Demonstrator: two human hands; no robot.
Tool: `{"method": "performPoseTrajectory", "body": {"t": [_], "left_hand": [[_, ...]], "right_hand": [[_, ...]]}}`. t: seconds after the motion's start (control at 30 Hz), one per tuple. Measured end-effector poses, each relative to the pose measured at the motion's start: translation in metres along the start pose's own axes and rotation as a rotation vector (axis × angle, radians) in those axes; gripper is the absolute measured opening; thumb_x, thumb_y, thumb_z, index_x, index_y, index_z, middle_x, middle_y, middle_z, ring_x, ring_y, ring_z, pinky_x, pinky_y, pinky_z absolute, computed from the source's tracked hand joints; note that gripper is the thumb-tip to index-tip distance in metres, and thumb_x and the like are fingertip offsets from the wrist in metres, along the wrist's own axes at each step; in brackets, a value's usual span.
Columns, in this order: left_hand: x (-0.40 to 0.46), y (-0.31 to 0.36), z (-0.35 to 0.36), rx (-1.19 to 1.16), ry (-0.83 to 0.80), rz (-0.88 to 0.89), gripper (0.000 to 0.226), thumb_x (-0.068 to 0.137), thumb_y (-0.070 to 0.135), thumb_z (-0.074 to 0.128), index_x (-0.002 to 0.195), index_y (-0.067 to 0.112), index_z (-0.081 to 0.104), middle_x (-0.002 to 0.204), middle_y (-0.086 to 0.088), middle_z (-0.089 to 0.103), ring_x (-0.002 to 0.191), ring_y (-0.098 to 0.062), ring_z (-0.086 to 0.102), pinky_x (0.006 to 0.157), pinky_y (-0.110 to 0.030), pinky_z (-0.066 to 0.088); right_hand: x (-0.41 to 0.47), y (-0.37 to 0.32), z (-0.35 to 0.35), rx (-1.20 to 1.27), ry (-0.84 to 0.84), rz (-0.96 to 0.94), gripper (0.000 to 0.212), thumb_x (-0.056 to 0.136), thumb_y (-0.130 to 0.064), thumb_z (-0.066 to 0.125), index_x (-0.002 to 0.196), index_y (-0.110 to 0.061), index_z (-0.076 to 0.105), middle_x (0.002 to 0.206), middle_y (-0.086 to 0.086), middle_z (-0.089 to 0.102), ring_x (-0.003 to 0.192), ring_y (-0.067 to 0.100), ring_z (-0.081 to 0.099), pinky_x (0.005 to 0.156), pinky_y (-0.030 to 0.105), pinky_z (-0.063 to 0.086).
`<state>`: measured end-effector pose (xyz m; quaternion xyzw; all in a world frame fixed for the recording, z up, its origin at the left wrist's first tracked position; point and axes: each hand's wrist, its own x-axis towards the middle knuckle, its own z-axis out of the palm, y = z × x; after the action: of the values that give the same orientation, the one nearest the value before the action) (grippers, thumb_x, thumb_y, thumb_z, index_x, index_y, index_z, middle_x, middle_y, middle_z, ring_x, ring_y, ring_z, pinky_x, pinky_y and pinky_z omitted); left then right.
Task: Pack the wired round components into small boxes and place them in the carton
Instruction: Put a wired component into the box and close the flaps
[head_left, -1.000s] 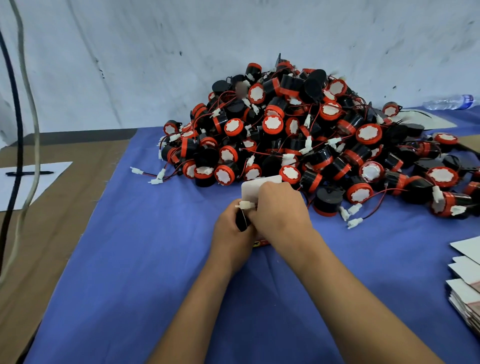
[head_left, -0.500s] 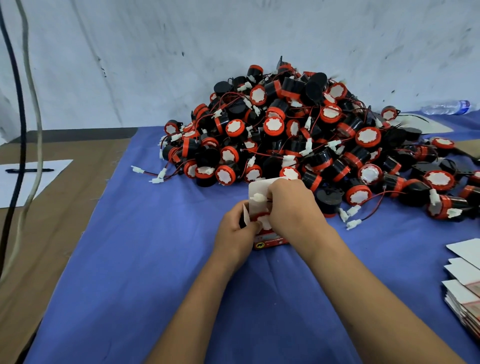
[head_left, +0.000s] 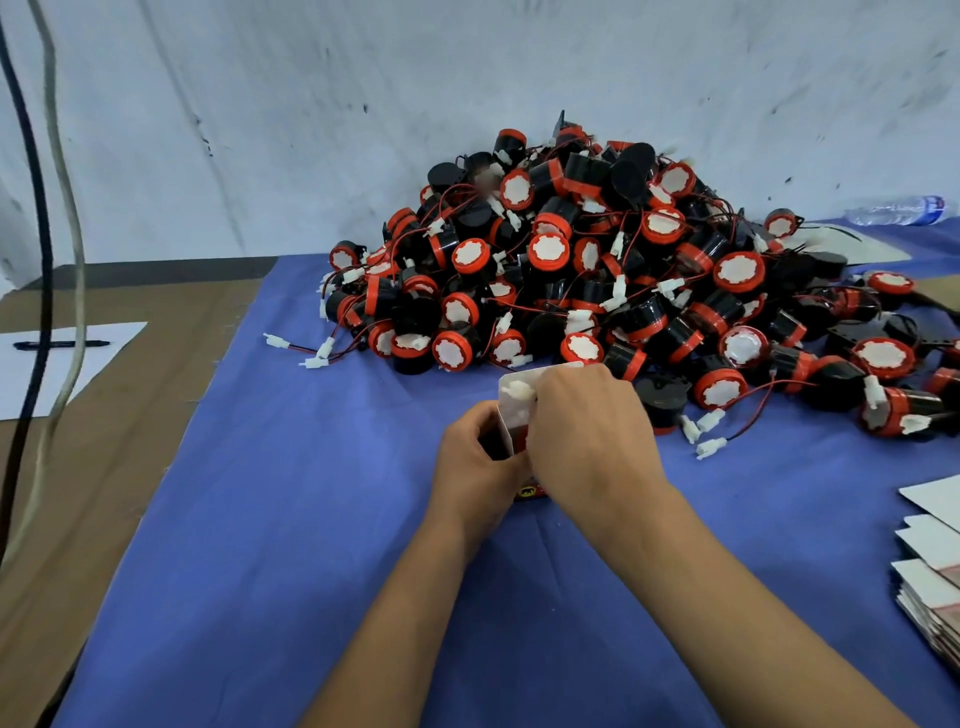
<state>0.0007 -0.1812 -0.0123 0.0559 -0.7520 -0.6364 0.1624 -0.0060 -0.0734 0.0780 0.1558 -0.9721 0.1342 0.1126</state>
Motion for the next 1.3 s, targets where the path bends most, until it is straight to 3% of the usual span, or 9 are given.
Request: {"method": "performPoseTrajectory", "body": {"t": [0.13,0.27,0.37,0.5,0.63,0.73,0.8,1.13,1.3], "left_hand": [[-0.001,0.004,0.003,-0.020,-0.006,-0.018,0.027,0.086,0.002,0.079,0.107,0.017,0.072,0.090,0.007,0.077,0.082,-0.001,0.072,0.065,-0.016,0.054],[0.000,0.006,0.000,-0.030,-0.027,-0.100,0.037,0.085,-0.002,0.078,0.114,0.019,0.068,0.096,0.003,0.078,0.082,-0.005,0.073,0.063,-0.019,0.057],[0.002,0.007,-0.002,-0.028,-0.048,-0.135,0.040,0.085,-0.006,0.076,0.115,0.018,0.066,0.094,0.002,0.078,0.080,-0.008,0.073,0.060,-0.019,0.057],[0.003,0.007,-0.002,-0.027,-0.057,-0.140,0.045,0.086,-0.009,0.075,0.121,0.017,0.065,0.102,0.003,0.077,0.092,-0.010,0.073,0.068,-0.019,0.059],[0.003,0.006,-0.003,-0.024,-0.060,-0.095,0.044,0.086,-0.006,0.077,0.117,0.023,0.065,0.100,0.009,0.078,0.093,-0.007,0.074,0.076,-0.022,0.061],[0.003,0.004,-0.003,-0.040,-0.067,-0.075,0.044,0.087,-0.010,0.074,0.114,0.023,0.064,0.090,0.011,0.077,0.084,0.000,0.073,0.067,-0.015,0.056],[0.003,0.003,-0.003,-0.039,-0.080,-0.081,0.046,0.087,-0.012,0.072,0.117,0.021,0.063,0.092,0.008,0.077,0.084,0.001,0.073,0.065,-0.015,0.056],[0.005,0.001,-0.002,0.043,-0.072,-0.031,0.048,0.090,-0.005,0.072,0.101,0.040,0.059,0.077,0.028,0.071,0.078,0.019,0.064,0.062,-0.004,0.048],[0.002,0.003,-0.003,0.036,-0.061,-0.025,0.046,0.082,-0.014,0.072,0.105,0.025,0.066,0.082,0.020,0.075,0.078,0.005,0.069,0.066,-0.016,0.057]], "right_hand": [[-0.003,-0.005,0.007,-0.047,-0.066,-0.045,0.020,0.093,-0.003,0.054,0.086,-0.020,0.046,0.085,0.001,0.048,0.078,0.020,0.044,0.067,0.030,0.035],[-0.009,-0.004,0.012,-0.018,-0.050,-0.036,0.017,0.095,-0.001,0.054,0.096,-0.016,0.063,0.106,0.007,0.056,0.070,0.015,0.033,0.067,0.028,0.033],[-0.011,-0.003,0.017,-0.028,-0.024,-0.055,0.022,0.096,-0.001,0.052,0.102,-0.014,0.069,0.085,-0.001,0.041,0.080,0.017,0.032,0.070,0.028,0.034],[-0.016,-0.005,0.023,-0.001,0.030,0.005,0.023,0.094,-0.002,0.050,0.097,-0.021,0.063,0.094,0.000,0.063,0.085,0.019,0.048,0.072,0.027,0.033],[-0.017,-0.006,0.030,0.073,0.097,0.086,0.016,0.096,-0.005,0.046,0.093,-0.020,0.042,0.091,0.002,0.063,0.080,0.021,0.045,0.064,0.031,0.032],[-0.013,0.001,0.035,0.089,0.115,0.047,0.016,0.100,-0.012,0.048,0.101,-0.019,0.062,0.101,0.000,0.066,0.094,0.019,0.051,0.079,0.031,0.043],[-0.011,0.004,0.036,0.097,0.086,0.012,0.024,0.100,-0.013,0.050,0.105,-0.021,0.072,0.107,-0.002,0.066,0.105,0.018,0.048,0.092,0.027,0.043],[-0.007,-0.005,0.024,-0.012,-0.019,-0.126,0.022,0.096,-0.006,0.052,0.106,-0.018,0.067,0.110,0.002,0.066,0.103,0.022,0.055,0.083,0.033,0.044],[0.000,0.008,0.009,0.006,-0.217,-0.213,0.015,0.093,-0.005,0.056,0.087,-0.019,0.054,0.099,0.002,0.065,0.086,0.023,0.048,0.075,0.036,0.034]]}}
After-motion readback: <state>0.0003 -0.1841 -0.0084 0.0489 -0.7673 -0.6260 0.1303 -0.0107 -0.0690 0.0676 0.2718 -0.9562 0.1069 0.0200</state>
